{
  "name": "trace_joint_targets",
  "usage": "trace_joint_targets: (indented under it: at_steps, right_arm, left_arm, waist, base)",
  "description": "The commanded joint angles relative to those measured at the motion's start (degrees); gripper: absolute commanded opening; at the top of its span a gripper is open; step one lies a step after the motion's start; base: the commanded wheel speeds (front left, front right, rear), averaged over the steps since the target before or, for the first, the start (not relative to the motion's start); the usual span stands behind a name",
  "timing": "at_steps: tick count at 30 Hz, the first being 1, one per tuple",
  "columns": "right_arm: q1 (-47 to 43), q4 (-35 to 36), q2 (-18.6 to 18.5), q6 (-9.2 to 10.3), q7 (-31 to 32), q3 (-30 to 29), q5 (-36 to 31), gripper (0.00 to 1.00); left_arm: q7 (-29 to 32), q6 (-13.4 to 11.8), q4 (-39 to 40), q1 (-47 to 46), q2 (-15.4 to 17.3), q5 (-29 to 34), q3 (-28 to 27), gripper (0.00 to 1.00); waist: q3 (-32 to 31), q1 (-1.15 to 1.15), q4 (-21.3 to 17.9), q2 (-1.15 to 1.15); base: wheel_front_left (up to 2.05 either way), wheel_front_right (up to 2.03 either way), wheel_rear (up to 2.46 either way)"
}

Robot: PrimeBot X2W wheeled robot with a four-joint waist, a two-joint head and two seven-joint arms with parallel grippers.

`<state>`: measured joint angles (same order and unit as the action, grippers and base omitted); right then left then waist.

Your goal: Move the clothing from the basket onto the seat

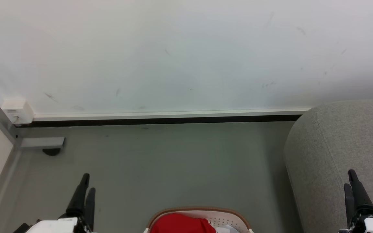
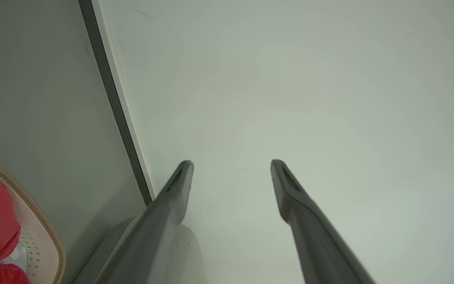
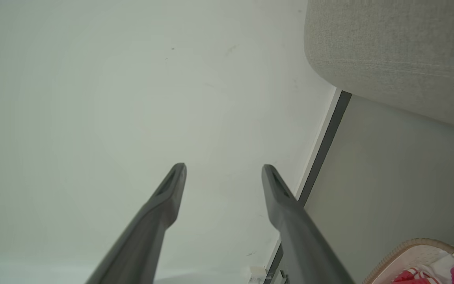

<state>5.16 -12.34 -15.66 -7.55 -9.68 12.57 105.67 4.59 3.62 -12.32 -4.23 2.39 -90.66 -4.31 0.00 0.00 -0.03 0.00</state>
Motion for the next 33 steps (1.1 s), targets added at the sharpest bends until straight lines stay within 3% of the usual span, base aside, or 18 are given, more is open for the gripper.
trace_joint_targets:
  at_steps: [1, 22, 33]
  right_arm:
    - [0.24, 0.98, 0.1, 0.01, -0.49, -0.96, -3.13, 1.0]
    - [-1.94, 4.54, 3.45, 0.03, -1.79, -3.93, -33.79, 1.0]
    - [-2.78, 5.17, 4.99, 0.04, -2.41, -5.2, -50.82, 1.0]
  left_arm:
    - [-1.02, -0.14, 0.86, -1.12, 0.3, 1.45, 0.7, 1.0]
    - [-5.94, -2.62, 1.69, -0.87, 0.4, 21.15, 5.26, 1.0]
    - [-8.27, -3.61, 1.48, -0.57, 0.9, 36.47, 7.22, 1.0]
  waist:
    - [0.01, 0.0, -0.02, 0.0]
    - [0.09, 0.0, -0.04, 0.0]
    - [-0.01, 0.0, -0.03, 0.0]
  base:
    - [0.0, 0.0, 0.0]
    - [0.0, 0.0, 0.0]
    - [0.0, 0.0, 0.0]
